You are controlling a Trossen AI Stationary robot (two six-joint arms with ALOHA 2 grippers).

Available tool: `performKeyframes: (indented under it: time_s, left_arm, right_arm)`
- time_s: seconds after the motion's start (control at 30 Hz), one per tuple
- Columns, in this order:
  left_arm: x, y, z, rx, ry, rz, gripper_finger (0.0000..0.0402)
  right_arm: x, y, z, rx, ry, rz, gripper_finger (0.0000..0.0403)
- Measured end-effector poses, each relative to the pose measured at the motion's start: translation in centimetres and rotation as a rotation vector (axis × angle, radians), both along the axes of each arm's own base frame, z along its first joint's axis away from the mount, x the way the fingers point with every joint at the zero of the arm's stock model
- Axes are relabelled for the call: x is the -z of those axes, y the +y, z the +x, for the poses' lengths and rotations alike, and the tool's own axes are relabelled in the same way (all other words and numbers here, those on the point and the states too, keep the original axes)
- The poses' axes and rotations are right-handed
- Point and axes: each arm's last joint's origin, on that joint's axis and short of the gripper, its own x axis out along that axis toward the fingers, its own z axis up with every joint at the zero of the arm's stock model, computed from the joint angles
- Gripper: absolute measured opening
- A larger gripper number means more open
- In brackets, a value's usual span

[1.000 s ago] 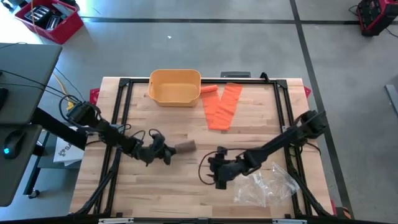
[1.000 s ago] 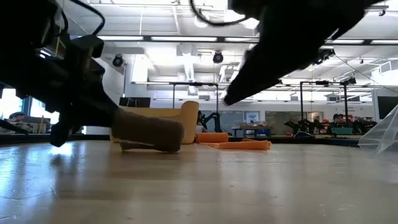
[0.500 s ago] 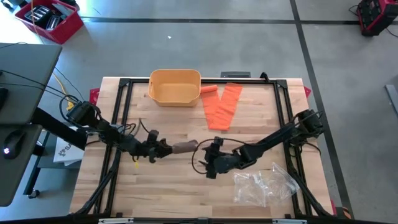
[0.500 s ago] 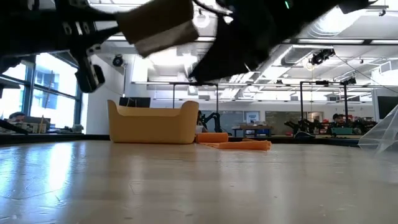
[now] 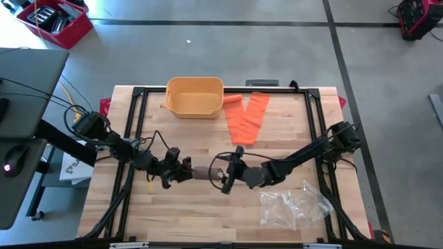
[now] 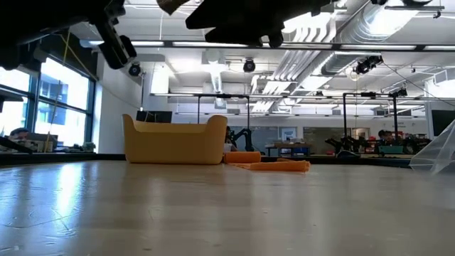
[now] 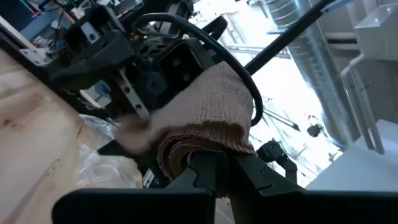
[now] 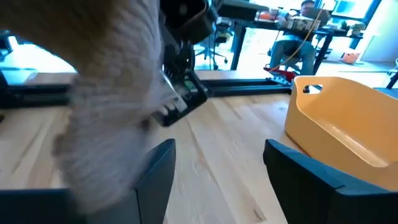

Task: Roll bandage
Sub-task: Roll the brown bandage

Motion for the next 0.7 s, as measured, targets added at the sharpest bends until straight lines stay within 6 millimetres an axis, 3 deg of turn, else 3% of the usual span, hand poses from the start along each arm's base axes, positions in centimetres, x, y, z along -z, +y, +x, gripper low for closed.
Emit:
performKeyframes:
  time_s: [0.53, 0.7]
  left_arm:
    - [0.0, 0.0, 0.0, -0.002, -0.002, 0.007, 0.001]
    - [0.0, 0.0, 0.0, -0.002, -0.002, 0.007, 0.001]
  right_arm:
    - [-2.0, 2.1, -0.3, -0.159, -0.144, -0.099, 0.0234]
    - [-1.9, 1.9, -0.3, -0.145, -0.141, -0.106, 0.0179]
